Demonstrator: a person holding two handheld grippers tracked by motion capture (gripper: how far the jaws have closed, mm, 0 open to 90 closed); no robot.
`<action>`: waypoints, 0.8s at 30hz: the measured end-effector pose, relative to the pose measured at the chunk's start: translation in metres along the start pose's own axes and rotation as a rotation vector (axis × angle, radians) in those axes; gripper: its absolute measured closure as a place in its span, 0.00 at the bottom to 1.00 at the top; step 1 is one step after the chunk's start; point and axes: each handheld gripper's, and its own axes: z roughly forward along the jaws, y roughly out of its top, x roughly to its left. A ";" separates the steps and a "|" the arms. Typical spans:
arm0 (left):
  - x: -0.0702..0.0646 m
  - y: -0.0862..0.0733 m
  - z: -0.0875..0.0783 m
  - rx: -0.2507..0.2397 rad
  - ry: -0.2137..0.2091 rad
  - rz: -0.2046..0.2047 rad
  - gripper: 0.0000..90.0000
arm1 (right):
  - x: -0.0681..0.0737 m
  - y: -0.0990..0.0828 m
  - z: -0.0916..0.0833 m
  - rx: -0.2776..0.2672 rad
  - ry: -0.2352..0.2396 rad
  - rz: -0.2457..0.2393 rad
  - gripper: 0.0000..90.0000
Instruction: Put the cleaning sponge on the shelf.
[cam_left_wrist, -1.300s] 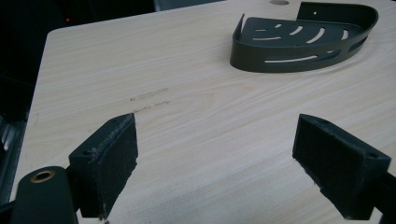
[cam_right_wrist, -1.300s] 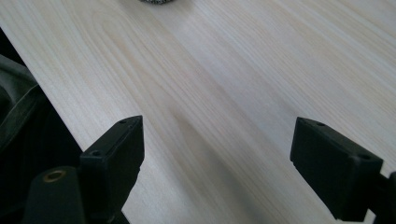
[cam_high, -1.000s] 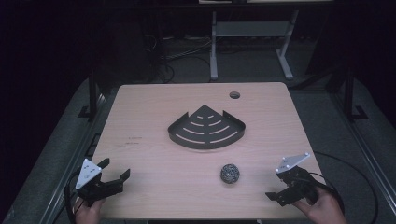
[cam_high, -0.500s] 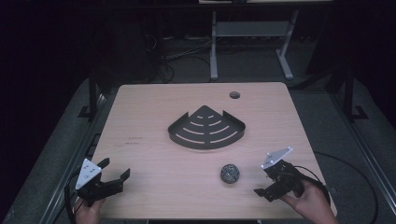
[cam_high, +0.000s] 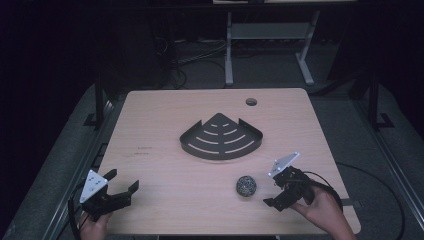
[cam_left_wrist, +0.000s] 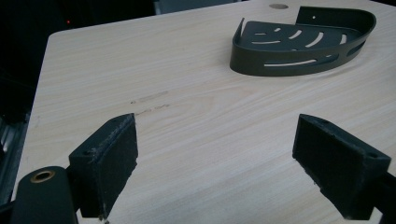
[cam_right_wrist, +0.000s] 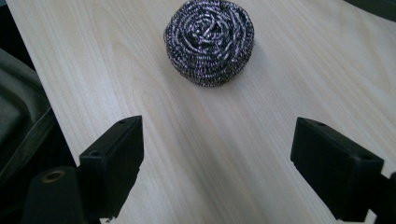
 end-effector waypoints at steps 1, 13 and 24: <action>0.000 0.000 0.000 0.000 -0.001 -0.002 0.15 | 0.000 0.002 0.001 0.003 0.001 -0.003 0.19; 0.000 0.000 -0.001 -0.003 0.001 -0.001 0.15 | 0.000 0.020 0.015 0.019 0.025 -0.036 0.19; 0.001 0.000 -0.001 -0.008 0.001 -0.006 0.15 | 0.001 0.037 0.028 0.036 0.050 -0.057 0.18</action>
